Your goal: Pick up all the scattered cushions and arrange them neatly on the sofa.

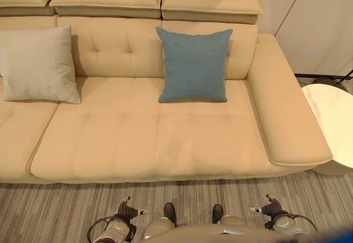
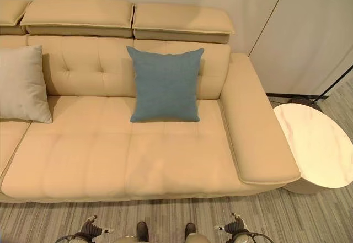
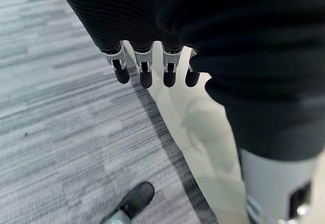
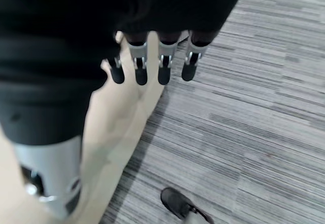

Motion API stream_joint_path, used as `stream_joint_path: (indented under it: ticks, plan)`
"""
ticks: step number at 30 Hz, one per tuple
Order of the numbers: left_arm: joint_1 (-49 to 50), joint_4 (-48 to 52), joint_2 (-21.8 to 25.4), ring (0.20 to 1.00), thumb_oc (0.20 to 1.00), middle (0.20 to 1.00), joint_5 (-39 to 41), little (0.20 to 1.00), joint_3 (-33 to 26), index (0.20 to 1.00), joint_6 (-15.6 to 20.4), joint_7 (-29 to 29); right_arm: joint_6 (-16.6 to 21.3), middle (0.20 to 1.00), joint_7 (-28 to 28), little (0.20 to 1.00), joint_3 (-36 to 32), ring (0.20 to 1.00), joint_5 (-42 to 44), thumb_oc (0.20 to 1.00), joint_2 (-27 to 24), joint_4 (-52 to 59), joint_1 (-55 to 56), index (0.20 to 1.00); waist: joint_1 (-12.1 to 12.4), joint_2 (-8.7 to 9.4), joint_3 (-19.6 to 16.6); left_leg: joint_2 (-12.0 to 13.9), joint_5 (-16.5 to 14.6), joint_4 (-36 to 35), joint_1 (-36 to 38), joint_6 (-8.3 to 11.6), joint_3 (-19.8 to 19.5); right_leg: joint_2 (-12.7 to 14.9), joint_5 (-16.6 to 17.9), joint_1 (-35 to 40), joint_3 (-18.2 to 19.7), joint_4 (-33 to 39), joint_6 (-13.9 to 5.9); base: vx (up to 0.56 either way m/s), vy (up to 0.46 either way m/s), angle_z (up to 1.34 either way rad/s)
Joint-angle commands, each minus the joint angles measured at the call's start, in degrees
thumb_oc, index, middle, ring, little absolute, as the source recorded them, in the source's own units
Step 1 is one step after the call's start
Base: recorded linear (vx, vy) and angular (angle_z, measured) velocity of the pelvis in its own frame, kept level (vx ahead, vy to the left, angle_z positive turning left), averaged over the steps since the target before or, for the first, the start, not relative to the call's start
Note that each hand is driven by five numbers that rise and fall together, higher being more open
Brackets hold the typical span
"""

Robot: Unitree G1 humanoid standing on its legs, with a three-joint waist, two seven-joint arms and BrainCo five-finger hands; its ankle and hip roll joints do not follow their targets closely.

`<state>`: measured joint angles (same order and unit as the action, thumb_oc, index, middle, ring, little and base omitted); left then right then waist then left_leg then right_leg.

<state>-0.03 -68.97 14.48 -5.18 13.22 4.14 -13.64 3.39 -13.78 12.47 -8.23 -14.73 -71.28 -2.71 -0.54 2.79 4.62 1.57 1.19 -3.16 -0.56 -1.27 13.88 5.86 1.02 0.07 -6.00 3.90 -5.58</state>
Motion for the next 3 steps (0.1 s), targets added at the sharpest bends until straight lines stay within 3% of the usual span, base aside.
stream_joint_path:
  ticks: [1, 3]
  plan:
    - [-2.94, -1.23, 0.57, 1.000, 1.000, 1.000, -0.76, 1.000, -0.68, 1.000, 0.57, 0.43, -0.31, 1.000, -0.61, 1.000, 0.91, 1.000, -0.87, 1.000, -1.65, -1.13, -1.21, 1.000, -1.39, 1.09, -0.73, -1.61, -4.71, 1.51, -0.87, 2.90, -6.10, 0.21, -1.10, -2.36, -0.64, -3.02, -3.27, 0.01, -0.080, 0.04]
    - [-2.78, -1.24, 0.35, 1.000, 1.000, 1.000, -0.66, 1.000, -0.74, 1.000, 0.56, 0.59, -0.35, 1.000, -0.70, 1.000, 0.90, 1.000, -0.97, 1.000, -1.65, -1.47, -1.03, 1.000, -1.48, 0.94, -0.97, -1.51, -4.51, 0.94, -0.02, 3.05, -6.13, -0.01, -1.14, -1.66, -0.89, -2.54, -3.12, 0.02, -0.045, 0.05]
